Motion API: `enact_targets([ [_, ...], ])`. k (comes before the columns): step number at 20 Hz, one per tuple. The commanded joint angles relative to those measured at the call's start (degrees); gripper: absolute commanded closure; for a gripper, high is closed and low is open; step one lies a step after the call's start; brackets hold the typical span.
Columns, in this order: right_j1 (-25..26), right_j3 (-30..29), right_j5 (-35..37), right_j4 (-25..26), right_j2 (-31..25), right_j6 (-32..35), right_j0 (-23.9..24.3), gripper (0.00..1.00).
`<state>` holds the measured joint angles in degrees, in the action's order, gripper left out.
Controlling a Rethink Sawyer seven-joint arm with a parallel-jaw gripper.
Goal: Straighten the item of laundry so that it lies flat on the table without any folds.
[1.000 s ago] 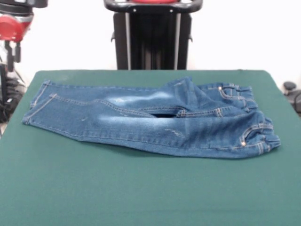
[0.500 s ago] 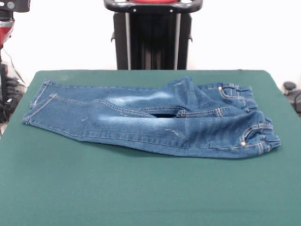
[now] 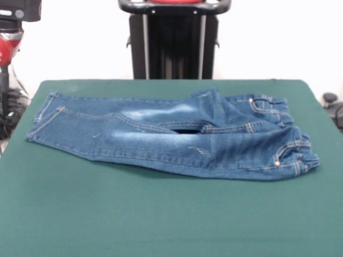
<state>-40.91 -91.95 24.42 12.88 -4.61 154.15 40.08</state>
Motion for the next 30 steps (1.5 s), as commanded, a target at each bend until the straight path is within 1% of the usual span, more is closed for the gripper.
enact_targets([
  [1,3.73,0.5,7.4,2.1,-5.65,-7.22,-4.38,0.0],
  [5,3.95,0.33,6.71,2.06,-5.71,-7.21,-4.32,0.0],
  [9,3.55,0.13,7.27,2.43,-4.55,-6.97,-5.11,0.0],
  [14,3.29,-0.31,7.57,2.44,-4.66,-7.51,-5.04,0.0],
  [18,3.38,0.28,8.36,2.62,-4.07,-7.33,-5.56,0.0],
  [30,4.44,1.49,8.28,3.31,-4.27,-8.57,-4.81,0.0],
])
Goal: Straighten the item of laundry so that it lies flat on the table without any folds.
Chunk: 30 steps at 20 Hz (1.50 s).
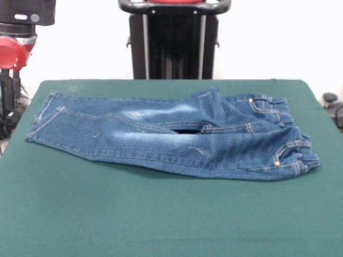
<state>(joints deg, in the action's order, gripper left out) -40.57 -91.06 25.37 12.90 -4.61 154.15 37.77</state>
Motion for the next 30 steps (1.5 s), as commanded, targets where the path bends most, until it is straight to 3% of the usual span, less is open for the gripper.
enact_targets([
  [1,3.99,0.58,7.47,3.37,-4.27,-8.77,-2.4,0.0],
  [11,3.92,-0.01,8.65,2.24,-5.7,-9.17,-1.5,0.0],
  [25,4.14,-0.62,8.07,-0.3,-4.02,-1.9,-5.75,0.0],
  [30,4.55,-0.98,6.7,-0.1,-3.84,-2.07,-5.72,0.0],
])
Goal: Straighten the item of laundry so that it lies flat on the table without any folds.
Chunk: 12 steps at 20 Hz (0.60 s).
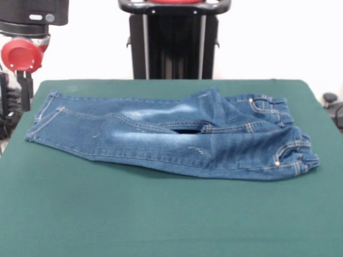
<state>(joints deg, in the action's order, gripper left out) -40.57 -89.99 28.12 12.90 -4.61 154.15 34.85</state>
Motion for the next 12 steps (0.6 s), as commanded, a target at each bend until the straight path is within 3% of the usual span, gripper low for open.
enact_targets([
  [1,4.74,-2.0,3.6,0.14,-3.6,-2.04,-2.96,0.0],
  [12,4.84,-0.92,4.01,-0.04,-1.18,0.43,-5.82,0.0],
])
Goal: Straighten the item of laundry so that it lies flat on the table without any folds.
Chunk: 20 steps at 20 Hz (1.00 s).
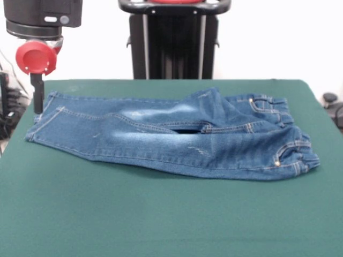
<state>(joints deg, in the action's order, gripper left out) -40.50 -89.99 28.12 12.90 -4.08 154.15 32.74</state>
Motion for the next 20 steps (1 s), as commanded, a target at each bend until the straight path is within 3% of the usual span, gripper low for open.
enact_targets([
  [1,4.78,-0.95,3.93,-0.11,-1.64,0.46,-3.77,0.0],
  [20,5.69,-0.48,2.86,-0.5,-1.01,1.11,-4.62,0.0],
])
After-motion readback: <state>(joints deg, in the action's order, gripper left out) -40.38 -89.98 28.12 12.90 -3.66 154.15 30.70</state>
